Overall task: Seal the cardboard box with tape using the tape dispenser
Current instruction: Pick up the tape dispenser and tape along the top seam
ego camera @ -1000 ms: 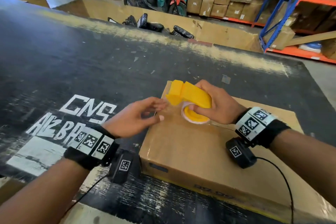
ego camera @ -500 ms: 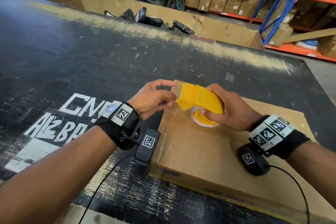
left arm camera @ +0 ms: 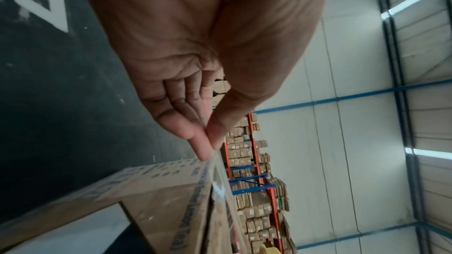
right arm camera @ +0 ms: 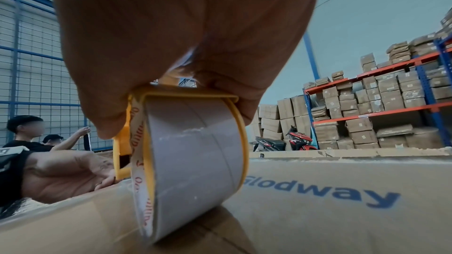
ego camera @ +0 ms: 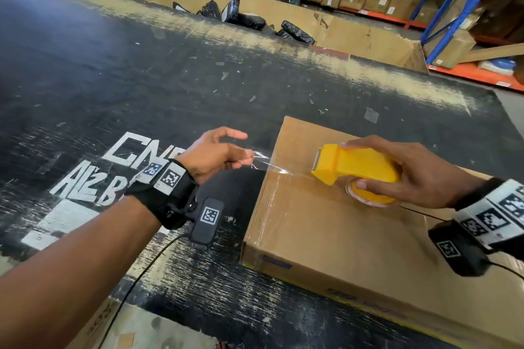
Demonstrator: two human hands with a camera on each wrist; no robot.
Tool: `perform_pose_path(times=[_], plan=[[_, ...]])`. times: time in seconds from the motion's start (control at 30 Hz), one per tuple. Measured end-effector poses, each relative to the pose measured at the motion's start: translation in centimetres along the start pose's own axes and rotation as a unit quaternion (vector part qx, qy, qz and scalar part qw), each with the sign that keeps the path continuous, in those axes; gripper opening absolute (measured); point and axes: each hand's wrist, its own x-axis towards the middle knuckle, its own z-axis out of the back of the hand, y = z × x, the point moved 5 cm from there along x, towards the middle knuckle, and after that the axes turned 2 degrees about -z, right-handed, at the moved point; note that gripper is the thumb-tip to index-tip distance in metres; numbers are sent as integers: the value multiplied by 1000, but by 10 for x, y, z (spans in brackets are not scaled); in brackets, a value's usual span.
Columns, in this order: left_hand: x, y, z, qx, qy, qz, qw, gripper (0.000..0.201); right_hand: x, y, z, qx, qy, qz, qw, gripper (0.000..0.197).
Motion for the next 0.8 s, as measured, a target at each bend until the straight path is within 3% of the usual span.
perform_pose_path(times=[0.23, 0.33, 0.4, 0.47, 0.57, 0.67, 0.73, 0.8], plan=[[13, 36, -12, 9, 25, 61, 998, 47, 0, -3, -6, -14, 26, -8, 1000, 69], [13, 49, -19, 199, 20, 39, 979, 49, 0, -6, -6, -24, 28, -15, 999, 69], [11, 44, -15, 361, -15, -44, 932, 53, -1, -9, -6, -26, 28, -17, 999, 68], [0, 29, -18, 407, -12, -164, 898, 51, -3, -11, -6, -25, 23, -14, 999, 68], [-28, 4, -49, 421, 91, -291, 854, 65, -1, -12, -6, -28, 13, -10, 999, 67], [-40, 6, -85, 565, 165, -257, 767, 85, -3, -13, -6, -20, 10, 3, 1000, 66], [-36, 16, -93, 649, 174, -205, 712, 92, -5, -15, -5, -10, 6, 17, 1000, 67], [-32, 22, -92, 688, 165, -199, 678, 92, -6, -17, -5, 0, 0, 30, 1000, 68]])
